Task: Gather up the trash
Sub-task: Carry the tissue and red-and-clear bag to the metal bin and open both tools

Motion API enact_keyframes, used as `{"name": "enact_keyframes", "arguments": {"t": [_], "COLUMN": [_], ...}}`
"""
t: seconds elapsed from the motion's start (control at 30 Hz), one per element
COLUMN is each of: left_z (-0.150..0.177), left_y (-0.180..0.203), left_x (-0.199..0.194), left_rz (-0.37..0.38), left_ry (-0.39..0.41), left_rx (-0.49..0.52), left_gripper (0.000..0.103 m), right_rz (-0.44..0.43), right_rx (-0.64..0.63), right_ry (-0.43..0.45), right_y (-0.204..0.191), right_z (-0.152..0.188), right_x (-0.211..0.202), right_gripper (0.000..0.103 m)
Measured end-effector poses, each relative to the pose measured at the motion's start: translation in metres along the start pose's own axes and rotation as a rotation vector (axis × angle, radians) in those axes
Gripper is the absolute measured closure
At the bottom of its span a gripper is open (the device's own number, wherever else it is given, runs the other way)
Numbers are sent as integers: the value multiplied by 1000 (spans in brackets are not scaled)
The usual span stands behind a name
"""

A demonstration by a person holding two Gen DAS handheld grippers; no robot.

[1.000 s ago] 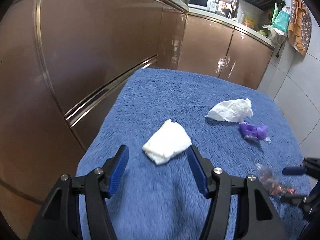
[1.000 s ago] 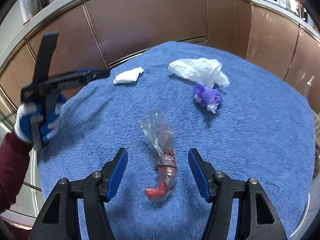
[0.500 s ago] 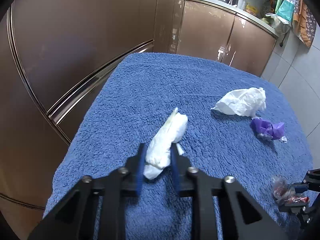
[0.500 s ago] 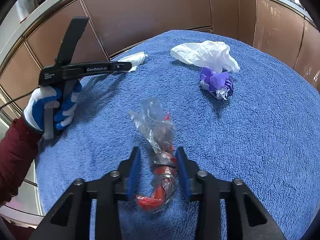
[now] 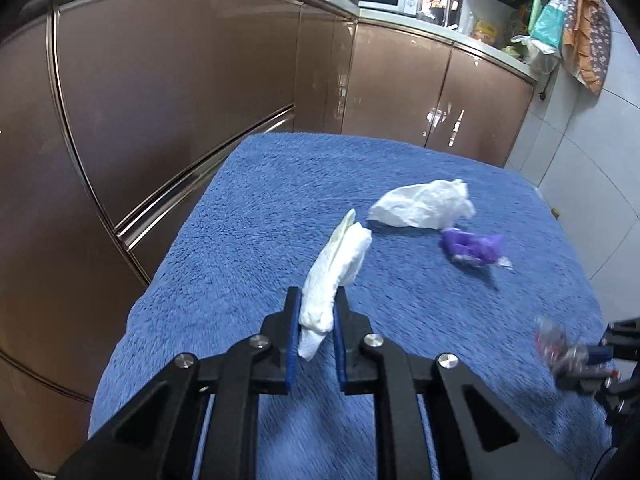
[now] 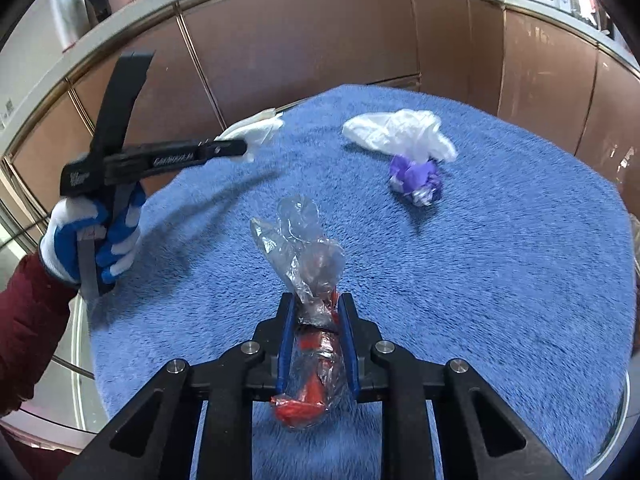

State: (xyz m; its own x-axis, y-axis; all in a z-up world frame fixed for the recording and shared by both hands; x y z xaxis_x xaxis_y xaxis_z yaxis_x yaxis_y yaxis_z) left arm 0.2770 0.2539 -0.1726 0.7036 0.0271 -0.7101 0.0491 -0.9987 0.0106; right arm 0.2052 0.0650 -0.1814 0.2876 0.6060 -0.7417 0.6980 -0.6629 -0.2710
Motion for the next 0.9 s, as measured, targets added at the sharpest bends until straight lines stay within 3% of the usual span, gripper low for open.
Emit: {"name": "enact_keyframes", "arguments": {"t": [0.4, 0.9], "left_z": [-5, -9], "left_y": [41, 127], "left_x": [-83, -159], "left_rz": [40, 180], "left_ry": [101, 192], "left_rx": [48, 122], "left_gripper": [90, 89], "right_rz": [115, 310], "right_rx": [106, 253], "right_ry": [210, 467], "right_y": [27, 69], "right_z": [13, 64], "right_x": [-123, -264], "right_gripper": [83, 83]}}
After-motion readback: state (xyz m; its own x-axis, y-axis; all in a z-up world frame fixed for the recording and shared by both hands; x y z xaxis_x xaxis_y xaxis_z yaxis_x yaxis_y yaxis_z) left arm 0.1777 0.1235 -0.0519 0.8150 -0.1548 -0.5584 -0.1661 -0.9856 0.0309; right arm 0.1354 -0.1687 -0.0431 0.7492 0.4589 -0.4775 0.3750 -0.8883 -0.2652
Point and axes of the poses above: each gripper's, at about its wrist camera, not at the fingertips, and x roughly the way its jaws point, y to its right, z to its underside, the point moved 8 cm from there along x, roughly the way its jaws point, and after that the axes turned 6 degrees about -z, right-handed, at the moved point
